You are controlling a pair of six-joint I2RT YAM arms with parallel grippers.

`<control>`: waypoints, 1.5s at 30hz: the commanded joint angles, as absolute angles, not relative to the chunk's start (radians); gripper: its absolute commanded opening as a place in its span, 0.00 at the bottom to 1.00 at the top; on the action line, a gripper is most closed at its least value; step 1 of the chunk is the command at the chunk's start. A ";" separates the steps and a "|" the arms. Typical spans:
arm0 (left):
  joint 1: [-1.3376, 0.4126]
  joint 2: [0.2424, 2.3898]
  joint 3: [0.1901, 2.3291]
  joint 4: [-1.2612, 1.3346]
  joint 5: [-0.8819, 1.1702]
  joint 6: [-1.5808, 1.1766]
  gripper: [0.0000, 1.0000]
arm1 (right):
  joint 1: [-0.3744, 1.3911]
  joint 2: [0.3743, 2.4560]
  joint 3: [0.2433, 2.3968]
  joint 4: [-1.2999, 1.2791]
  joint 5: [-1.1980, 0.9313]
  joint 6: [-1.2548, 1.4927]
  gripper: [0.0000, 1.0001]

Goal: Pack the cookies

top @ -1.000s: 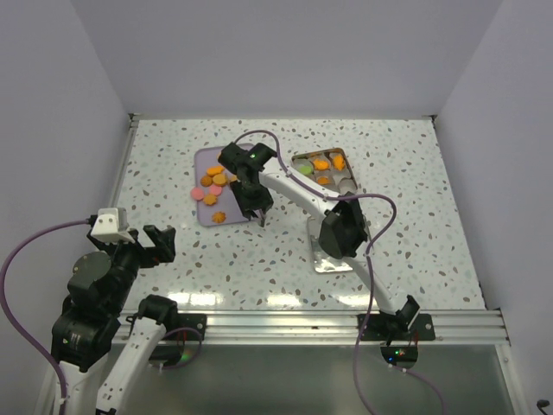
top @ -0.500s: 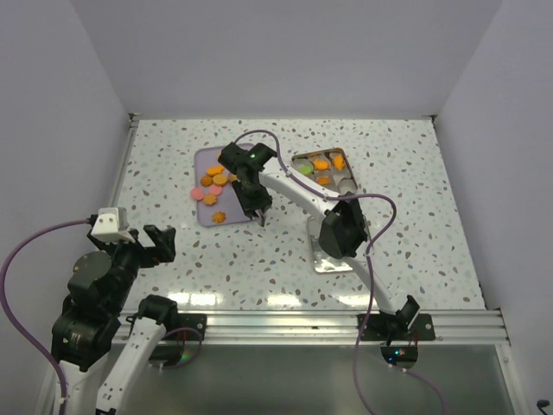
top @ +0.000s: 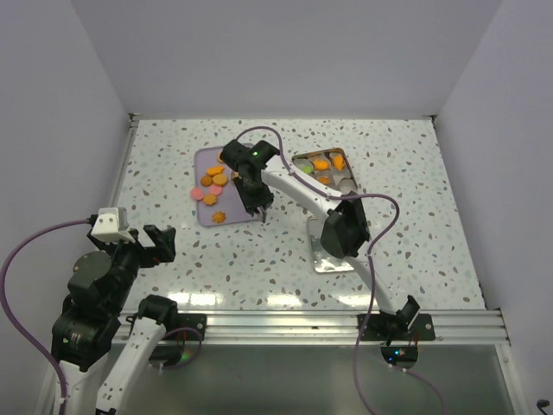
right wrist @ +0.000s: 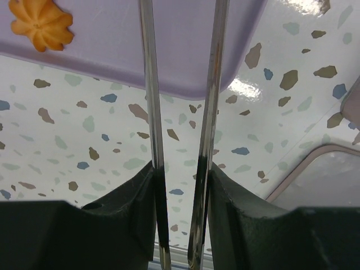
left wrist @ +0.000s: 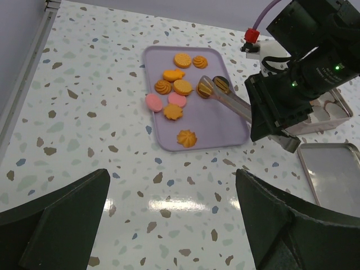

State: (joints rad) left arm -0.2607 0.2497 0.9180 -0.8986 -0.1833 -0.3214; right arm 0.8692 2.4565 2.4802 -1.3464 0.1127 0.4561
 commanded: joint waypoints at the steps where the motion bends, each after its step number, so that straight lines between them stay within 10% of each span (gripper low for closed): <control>1: -0.264 0.265 0.916 -0.854 -0.181 -0.310 1.00 | 0.854 2.315 2.511 -1.465 0.129 0.472 0.32; 22: -0.264 0.272 0.913 -0.853 -0.170 -0.304 1.00 | 0.695 1.864 2.119 -1.402 0.132 0.460 0.31; 45: -0.264 0.267 0.914 -0.854 -0.169 -0.301 1.00 | 0.805 1.996 2.164 -1.318 0.060 0.479 0.44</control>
